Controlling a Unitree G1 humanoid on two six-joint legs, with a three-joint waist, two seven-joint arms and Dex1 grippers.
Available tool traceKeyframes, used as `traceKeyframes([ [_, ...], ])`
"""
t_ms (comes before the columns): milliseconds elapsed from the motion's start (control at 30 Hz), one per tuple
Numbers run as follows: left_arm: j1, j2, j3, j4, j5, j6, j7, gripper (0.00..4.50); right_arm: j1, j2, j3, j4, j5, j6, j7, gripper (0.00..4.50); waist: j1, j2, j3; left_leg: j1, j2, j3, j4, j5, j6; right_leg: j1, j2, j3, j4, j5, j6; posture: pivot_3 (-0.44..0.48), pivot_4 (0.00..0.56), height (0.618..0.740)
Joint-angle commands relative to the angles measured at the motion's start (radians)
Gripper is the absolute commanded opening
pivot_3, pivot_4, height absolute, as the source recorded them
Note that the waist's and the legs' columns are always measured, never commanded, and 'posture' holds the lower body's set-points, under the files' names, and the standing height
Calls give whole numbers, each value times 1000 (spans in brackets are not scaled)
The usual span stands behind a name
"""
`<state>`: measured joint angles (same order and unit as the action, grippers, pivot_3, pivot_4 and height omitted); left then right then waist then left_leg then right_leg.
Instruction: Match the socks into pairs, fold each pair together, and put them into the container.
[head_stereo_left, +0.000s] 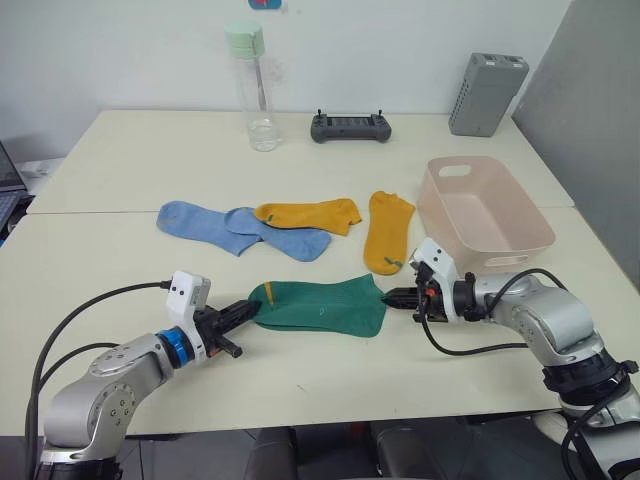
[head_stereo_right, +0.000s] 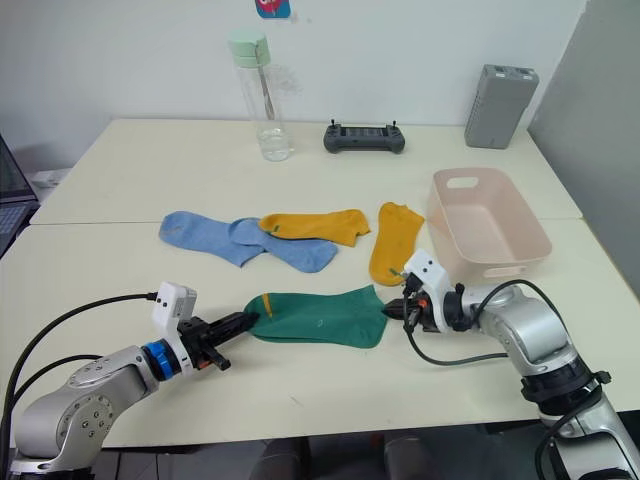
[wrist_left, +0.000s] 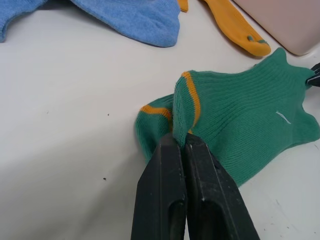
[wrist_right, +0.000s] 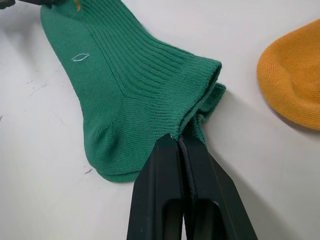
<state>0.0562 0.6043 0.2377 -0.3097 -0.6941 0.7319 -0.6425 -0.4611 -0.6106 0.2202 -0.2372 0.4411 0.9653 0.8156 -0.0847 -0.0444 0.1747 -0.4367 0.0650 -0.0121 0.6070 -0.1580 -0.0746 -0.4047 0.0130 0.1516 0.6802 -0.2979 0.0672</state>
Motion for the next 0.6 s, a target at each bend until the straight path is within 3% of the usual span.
traceKeyframes([
  [33, -14, -2, -8, -12, 14, -18, -2, 0, -20, -2, -5, -14, -11, -22, -4, 43, 0, 0, 0, 0, 0, 0, 0, 0, 0, 0, 0, 0, 0, 0, 0, 0, 150, 740],
  [533, -9, 0, -28, -13, 33, -16, -25, 0, -7, -10, 4, -24, -20, -25, 10, 43, 0, 0, 0, 0, 0, 0, 0, 0, 0, 0, 0, 0, 0, 0, 0, 0, 150, 740],
  [600, -5, 2, -24, -15, 31, -15, -28, 445, -2, -7, 2, -24, -25, -29, 4, 0, 0, 0, 0, 0, 0, 0, 0, 0, 0, 0, 0, 0, 0, 0, 0, 0, 150, 740],
])
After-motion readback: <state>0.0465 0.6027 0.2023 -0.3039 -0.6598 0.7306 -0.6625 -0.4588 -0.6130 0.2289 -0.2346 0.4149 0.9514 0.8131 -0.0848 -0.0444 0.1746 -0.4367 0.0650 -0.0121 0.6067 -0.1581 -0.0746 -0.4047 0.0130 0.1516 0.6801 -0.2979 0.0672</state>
